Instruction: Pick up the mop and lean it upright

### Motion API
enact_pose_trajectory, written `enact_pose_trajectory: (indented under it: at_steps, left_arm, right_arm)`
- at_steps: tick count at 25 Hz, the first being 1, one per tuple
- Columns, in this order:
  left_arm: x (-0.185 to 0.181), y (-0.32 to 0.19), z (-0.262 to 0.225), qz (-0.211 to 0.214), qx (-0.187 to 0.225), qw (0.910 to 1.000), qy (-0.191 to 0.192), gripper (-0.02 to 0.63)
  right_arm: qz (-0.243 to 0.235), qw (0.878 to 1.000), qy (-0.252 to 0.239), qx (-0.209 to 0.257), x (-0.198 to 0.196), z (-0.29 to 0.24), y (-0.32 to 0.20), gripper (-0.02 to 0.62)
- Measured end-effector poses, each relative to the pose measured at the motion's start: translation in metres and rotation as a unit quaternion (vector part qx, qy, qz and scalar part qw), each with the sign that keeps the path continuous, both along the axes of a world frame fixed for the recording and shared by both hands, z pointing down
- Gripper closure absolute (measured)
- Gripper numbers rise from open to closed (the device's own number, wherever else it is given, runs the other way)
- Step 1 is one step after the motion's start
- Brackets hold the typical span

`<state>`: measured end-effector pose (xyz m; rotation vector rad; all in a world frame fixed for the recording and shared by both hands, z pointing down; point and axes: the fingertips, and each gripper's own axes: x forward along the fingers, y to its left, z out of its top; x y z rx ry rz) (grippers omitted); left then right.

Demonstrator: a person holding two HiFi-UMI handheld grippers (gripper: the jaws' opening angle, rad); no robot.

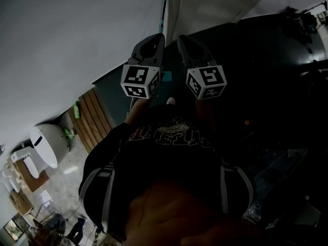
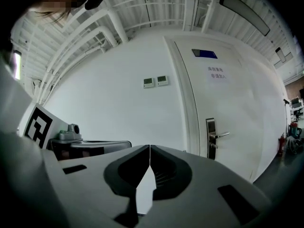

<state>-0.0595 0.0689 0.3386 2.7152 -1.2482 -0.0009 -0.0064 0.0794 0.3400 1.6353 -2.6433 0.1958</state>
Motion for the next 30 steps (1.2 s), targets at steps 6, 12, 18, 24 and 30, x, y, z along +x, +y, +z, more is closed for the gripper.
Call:
enact_pose_trajectory:
  at_steps: [6,12,18,24,30]
  left_arm:
    - [0.009,-0.027,0.01,-0.018,-0.008,0.9997,-0.011,0.571]
    - [0.0,-0.072,0.016,-0.02,-0.012,0.9995,-0.02,0.569]
    - [-0.01,-0.123,0.025,-0.001,-0.028,0.9996,0.0,0.569]
    - [-0.014,-0.175,0.043,0.02,-0.041,0.9988,-0.015,0.57]
    - [-0.014,-0.216,0.067,0.048,-0.058,0.9967,-0.03,0.569]
  right_arm:
    - [-0.033,0.999,-0.004,-0.011,0.003,0.011,-0.035,0.575]
    - [-0.045,0.999,0.001,-0.021,-0.01,0.022,-0.08,0.575]
    - [-0.026,0.999,0.001,-0.028,-0.02,0.028,-0.127,0.575]
    - [0.0,1.0,-0.001,-0.031,-0.022,0.036,-0.18,0.575]
    - [0.024,0.999,-0.007,-0.044,-0.021,0.049,-0.212,0.575]
